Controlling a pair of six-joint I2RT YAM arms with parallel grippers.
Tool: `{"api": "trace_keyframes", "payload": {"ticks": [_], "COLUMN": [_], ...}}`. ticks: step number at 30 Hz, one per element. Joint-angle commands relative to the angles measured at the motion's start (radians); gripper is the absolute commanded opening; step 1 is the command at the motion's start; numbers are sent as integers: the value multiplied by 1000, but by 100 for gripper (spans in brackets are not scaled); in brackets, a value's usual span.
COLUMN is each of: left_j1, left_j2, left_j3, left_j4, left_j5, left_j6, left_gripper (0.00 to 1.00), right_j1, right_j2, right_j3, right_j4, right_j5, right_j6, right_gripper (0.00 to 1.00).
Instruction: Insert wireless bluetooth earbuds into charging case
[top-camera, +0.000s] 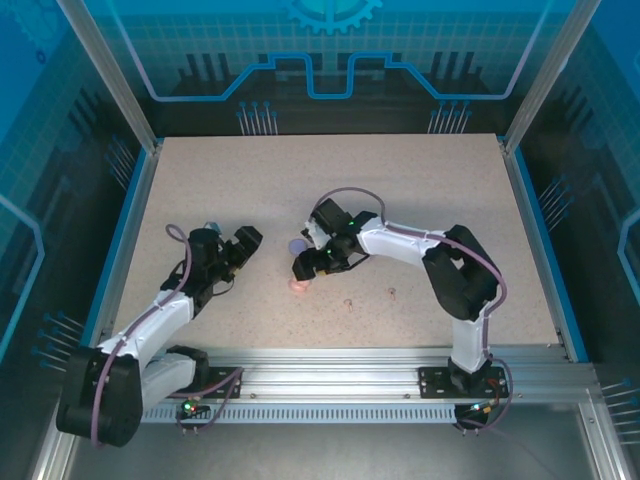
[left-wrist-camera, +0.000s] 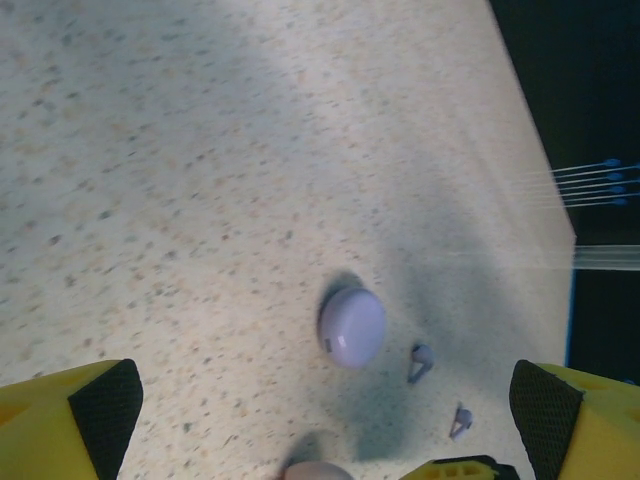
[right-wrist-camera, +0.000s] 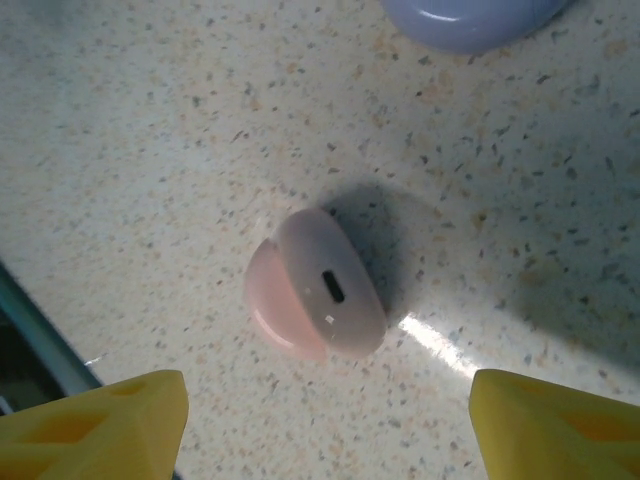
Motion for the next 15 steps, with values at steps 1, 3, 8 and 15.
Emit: {"api": "trace_keyframes", "payload": {"ticks": [1,3,8,15], "left_j1": [11,10,11,11], "left_j2": [-4,-18,-36,3], "left_j3": [63,64,60,48], "left_j4": [-107,-122,-144,-106], "left_j5": [-63,-106,-129,-102], "left_j6": [-27,-12,-15,-31], "left_gripper": [99,99,99,99], "right_j1": [14,19,39,66], "right_j2": [54,88,143,183], "right_j3": [65,101,165,211], "right_j4": [-74,-92,-119,-145], "right_j5": [94,104,106,97], "right_j6": [-32,-41,-65,-80], "right_gripper": [75,74,71,64]}}
